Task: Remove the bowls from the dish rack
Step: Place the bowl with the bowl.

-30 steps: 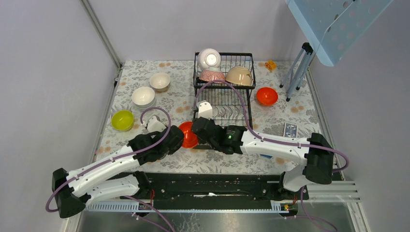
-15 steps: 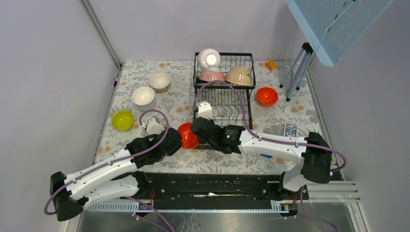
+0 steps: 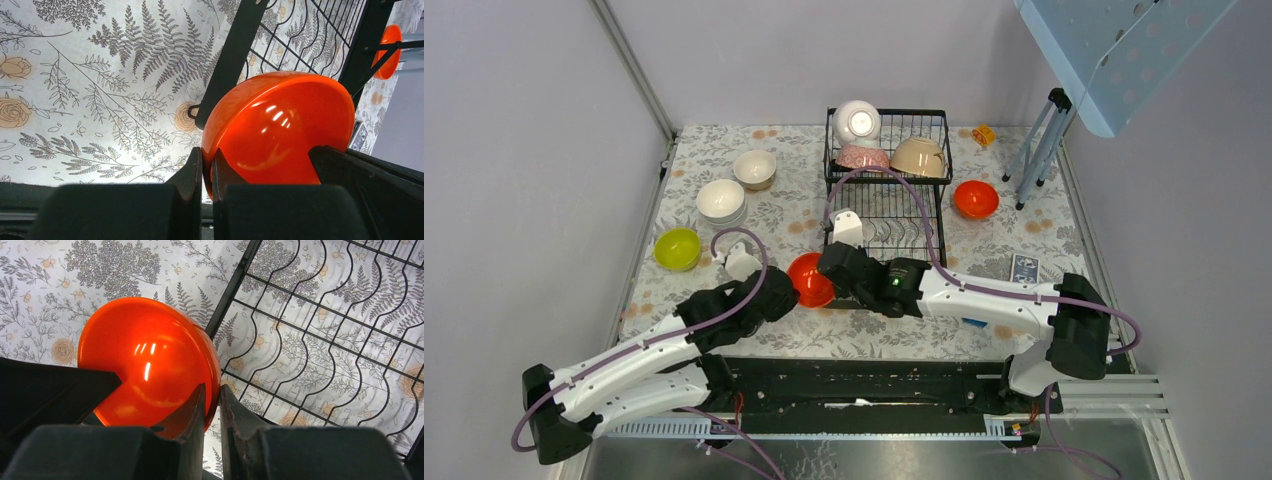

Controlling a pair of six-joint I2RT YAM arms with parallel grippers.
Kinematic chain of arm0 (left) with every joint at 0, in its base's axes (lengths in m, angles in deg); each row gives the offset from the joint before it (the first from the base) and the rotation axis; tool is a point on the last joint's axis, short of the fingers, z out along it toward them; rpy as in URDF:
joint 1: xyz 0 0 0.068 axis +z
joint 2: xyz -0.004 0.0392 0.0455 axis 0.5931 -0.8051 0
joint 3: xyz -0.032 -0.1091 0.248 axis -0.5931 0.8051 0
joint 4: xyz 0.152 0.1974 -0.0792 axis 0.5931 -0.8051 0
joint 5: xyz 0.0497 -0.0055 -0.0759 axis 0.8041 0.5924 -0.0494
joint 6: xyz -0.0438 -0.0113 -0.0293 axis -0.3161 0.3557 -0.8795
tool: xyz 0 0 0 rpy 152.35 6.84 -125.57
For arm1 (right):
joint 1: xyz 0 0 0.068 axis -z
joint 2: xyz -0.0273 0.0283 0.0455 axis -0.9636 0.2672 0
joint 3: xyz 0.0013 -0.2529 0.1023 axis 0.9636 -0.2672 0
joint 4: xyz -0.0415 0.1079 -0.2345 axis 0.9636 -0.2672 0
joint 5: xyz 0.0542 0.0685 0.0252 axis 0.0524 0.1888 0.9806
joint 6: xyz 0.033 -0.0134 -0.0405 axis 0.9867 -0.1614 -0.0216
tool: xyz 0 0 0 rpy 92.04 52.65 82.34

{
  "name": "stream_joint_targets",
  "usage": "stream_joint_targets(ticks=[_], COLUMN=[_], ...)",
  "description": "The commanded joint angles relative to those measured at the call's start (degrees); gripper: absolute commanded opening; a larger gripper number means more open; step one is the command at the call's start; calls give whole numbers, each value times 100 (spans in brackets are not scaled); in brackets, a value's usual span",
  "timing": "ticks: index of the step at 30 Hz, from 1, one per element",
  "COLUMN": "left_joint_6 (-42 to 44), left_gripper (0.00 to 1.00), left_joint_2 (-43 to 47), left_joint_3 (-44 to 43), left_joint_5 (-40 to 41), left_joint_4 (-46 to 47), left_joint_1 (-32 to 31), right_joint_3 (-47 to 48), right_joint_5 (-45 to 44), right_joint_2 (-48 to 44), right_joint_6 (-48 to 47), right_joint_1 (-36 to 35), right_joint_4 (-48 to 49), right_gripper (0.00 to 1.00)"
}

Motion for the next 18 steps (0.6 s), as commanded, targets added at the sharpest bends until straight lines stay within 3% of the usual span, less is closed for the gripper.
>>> stream_joint_targets(ticks=[1,6,10,18], left_joint_6=[65,-213,-379,-724], left_gripper=[0,0,0,0], left_joint_2=[78,-207,-403,-634], left_joint_3=[-348,-721,-825,-955], left_joint_5=[-147,95,213,702], left_joint_4=[573,-8,-230,-836], left_joint_1=[-29,-28,-32,-28], right_joint_3=[312,460,563,709], right_joint_5=[21,-47,-89,-108], right_joint_2=[142,187,228,175], right_joint_6=[-68,-91,-63,-24], right_joint_1=[4,6,6,-2], right_joint_4=[-252,-373,-448,-568], right_gripper=[11,31,42,50])
